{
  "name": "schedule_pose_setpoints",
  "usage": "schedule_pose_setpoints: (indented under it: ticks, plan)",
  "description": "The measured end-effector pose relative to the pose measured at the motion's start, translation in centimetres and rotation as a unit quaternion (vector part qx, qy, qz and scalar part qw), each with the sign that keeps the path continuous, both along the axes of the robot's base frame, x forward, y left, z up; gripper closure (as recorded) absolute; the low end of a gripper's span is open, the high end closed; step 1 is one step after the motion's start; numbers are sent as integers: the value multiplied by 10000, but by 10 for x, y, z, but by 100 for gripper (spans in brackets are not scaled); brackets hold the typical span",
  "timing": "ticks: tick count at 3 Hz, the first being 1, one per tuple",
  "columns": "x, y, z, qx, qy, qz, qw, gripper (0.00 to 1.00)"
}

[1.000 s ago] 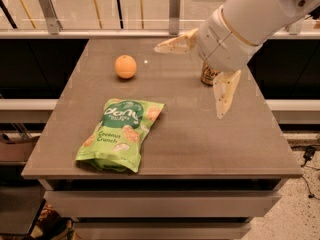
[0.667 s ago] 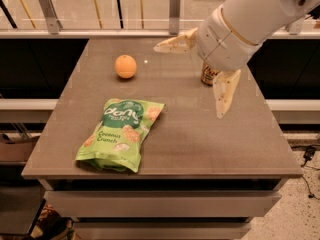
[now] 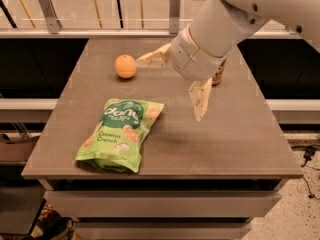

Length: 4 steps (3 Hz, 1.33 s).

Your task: Pick green rice chip bag

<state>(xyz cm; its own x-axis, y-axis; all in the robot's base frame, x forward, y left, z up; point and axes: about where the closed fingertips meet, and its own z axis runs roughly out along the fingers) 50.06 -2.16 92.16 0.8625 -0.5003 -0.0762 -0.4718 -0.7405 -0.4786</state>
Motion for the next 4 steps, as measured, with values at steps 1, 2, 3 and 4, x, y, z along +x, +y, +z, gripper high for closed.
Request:
schedule_pose_setpoints:
  ticks: [1,2,3,4]
  plan:
    - [3,28,-18,-62,155,438,9989,0]
    - [-2,63,-21,-320,253,928,9948,0]
    - [-10,96,-24,-631,376,1351,9881,0]
    - [-18,119,-37,-638,541,1626,9831,0]
